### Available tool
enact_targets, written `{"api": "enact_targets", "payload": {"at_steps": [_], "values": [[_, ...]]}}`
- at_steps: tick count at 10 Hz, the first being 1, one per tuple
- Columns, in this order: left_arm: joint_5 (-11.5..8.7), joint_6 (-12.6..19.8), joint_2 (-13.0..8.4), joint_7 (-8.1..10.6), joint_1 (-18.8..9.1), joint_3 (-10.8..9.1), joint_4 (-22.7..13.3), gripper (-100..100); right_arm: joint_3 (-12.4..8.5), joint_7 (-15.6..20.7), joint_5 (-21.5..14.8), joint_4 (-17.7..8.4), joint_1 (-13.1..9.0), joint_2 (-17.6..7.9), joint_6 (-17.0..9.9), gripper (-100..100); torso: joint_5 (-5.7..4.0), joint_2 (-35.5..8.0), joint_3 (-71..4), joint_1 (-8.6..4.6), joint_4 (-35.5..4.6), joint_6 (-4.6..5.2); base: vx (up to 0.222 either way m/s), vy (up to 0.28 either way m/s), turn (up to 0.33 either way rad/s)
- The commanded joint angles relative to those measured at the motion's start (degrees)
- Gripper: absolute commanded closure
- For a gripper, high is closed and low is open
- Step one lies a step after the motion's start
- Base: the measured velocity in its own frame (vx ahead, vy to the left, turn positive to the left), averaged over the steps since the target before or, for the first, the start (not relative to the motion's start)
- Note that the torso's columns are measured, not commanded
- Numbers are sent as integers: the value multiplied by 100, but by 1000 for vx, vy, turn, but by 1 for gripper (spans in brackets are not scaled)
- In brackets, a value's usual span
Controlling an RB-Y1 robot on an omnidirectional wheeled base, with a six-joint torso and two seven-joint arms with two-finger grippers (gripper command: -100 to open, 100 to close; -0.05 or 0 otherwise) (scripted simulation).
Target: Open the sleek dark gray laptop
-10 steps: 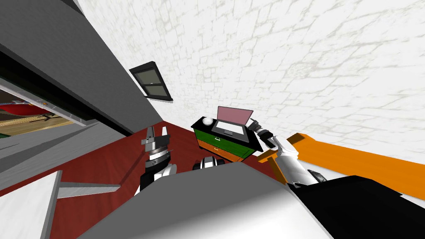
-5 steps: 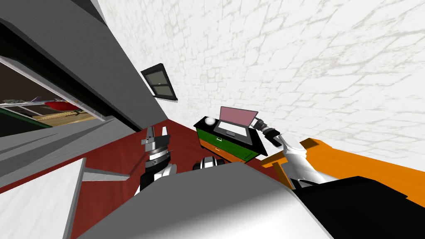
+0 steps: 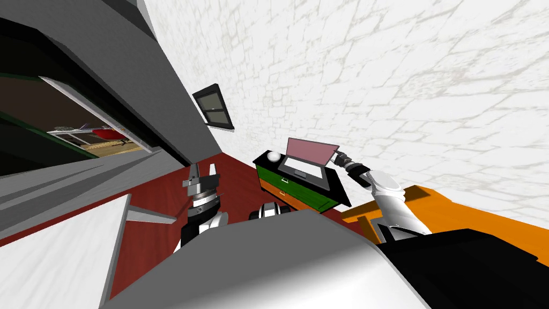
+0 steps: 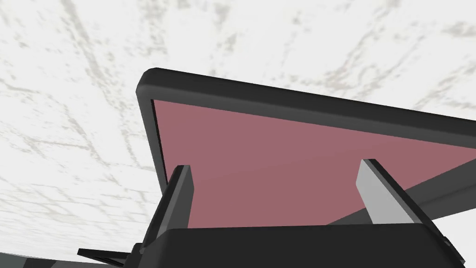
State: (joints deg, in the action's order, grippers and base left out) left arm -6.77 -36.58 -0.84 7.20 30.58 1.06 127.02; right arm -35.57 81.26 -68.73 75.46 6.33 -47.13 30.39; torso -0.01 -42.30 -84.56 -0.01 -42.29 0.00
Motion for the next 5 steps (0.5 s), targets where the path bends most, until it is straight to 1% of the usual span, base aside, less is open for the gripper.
{"api": "enact_targets", "payload": {"at_steps": [1,2,3,4,5], "values": [[0,0,0,0,0,0,0,0,-186,413,-392,-326,-154,-319,-24,-100,1,1,-1,1,0,-2,-7,-14,156],[0,0,0,0,0,0,0,0,-254,543,-514,-425,-196,-433,-26,-100,1,2,-2,0,0,-1,-7,-10,122],[0,0,0,0,0,0,0,0,-254,543,-514,-425,-196,-433,-26,-100,3,4,-3,0,-1,0,-2,-7,33],[0,0,0,0,1,0,0,0,-312,654,-617,-507,-231,-535,-28,-100,1,4,-3,0,0,3,0,-4,58],[0,0,0,0,0,0,0,0,-395,815,-767,-622,-281,-695,-29,-100,1,3,-2,2,1,0,-2,-7,137]]}}
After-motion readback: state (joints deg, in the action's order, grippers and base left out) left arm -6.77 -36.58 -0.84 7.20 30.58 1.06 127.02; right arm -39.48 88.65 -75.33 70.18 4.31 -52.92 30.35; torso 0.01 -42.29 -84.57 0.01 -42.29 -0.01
